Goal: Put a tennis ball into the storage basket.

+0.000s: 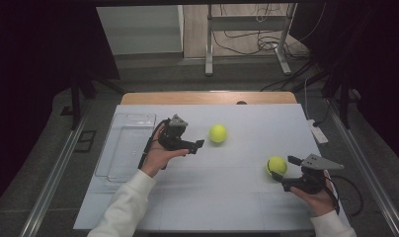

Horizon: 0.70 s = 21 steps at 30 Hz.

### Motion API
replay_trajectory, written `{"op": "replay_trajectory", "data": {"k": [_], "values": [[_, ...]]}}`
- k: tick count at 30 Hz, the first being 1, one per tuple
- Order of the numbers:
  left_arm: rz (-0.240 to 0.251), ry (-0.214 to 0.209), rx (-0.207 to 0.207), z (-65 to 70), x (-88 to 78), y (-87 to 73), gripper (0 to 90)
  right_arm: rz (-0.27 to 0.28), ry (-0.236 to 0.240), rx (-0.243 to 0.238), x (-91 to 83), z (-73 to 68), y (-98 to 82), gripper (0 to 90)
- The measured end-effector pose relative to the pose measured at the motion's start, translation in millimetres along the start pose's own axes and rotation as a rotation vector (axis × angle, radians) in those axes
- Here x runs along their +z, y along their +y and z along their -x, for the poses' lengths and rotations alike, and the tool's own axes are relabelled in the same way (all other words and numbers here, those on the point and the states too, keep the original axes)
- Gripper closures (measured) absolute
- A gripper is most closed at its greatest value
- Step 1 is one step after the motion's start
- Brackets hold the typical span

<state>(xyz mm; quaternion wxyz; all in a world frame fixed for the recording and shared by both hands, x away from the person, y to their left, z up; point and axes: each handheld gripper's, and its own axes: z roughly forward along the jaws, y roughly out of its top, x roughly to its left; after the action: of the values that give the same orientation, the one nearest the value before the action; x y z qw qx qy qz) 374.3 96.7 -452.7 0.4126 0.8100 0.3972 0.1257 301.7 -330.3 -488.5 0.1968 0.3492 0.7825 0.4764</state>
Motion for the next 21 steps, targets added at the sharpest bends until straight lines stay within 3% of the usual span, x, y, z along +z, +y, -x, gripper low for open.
{"op": "replay_trajectory", "data": {"k": [21], "values": [[-0.037, -0.023, 0.014, 8.2, 28.4, 12.6, 10.8, 0.001, 0.004, -0.003, 0.9, -0.1, 0.1, 10.8]]}}
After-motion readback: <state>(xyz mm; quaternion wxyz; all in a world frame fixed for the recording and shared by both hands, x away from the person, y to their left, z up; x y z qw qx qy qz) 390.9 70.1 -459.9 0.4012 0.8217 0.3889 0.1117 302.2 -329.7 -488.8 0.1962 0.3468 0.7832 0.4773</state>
